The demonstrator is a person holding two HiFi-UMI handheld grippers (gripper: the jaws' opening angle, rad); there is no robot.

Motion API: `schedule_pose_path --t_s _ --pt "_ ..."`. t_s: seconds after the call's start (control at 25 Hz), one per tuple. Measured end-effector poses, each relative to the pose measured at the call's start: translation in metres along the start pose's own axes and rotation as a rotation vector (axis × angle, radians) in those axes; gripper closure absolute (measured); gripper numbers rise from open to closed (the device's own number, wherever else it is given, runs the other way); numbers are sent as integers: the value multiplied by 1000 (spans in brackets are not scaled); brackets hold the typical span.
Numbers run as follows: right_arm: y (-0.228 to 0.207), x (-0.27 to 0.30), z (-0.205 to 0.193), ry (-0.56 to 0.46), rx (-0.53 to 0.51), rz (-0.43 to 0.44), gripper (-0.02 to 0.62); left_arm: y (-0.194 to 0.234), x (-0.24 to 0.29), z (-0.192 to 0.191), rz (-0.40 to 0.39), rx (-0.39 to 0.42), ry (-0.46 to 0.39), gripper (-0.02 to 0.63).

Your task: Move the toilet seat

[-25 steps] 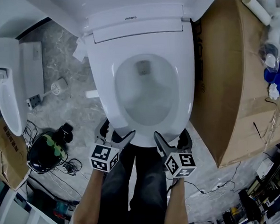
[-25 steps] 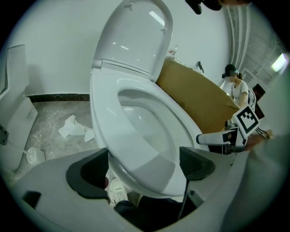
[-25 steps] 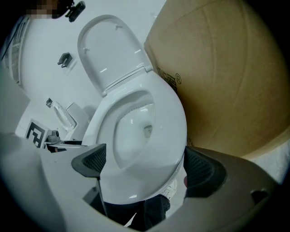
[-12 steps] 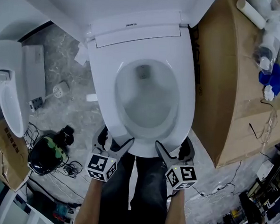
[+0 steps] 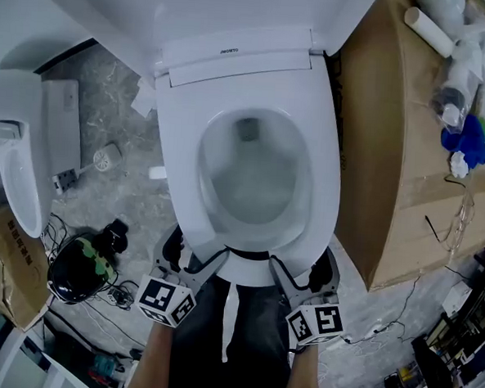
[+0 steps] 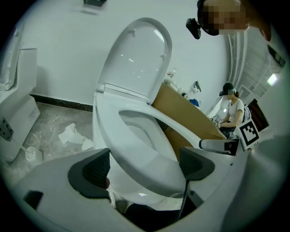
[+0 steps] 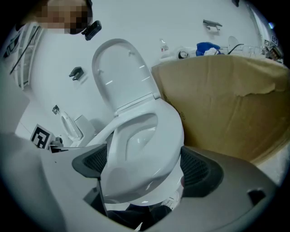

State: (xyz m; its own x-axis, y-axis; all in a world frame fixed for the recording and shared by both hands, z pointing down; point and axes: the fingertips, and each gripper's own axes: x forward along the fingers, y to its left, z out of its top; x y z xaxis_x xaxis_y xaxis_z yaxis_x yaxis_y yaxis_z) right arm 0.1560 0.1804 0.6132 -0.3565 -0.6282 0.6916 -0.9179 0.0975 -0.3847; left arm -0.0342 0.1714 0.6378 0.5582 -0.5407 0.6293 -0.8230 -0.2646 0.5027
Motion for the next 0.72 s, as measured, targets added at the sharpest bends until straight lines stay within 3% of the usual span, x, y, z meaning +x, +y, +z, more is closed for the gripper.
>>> schedule_pose_path --t_s 0.16,0.4,0.72 --pt "5 -6 11 -31 15 -3 94 -3 -7 8 10 -21 -42 121" --pt "9 -11 21 -56 36 1 94 -7 -17 23 79 28 -96 130" --pt "17 -21 44 -137 80 14 95 -19 -36 46 89 39 -176 153"
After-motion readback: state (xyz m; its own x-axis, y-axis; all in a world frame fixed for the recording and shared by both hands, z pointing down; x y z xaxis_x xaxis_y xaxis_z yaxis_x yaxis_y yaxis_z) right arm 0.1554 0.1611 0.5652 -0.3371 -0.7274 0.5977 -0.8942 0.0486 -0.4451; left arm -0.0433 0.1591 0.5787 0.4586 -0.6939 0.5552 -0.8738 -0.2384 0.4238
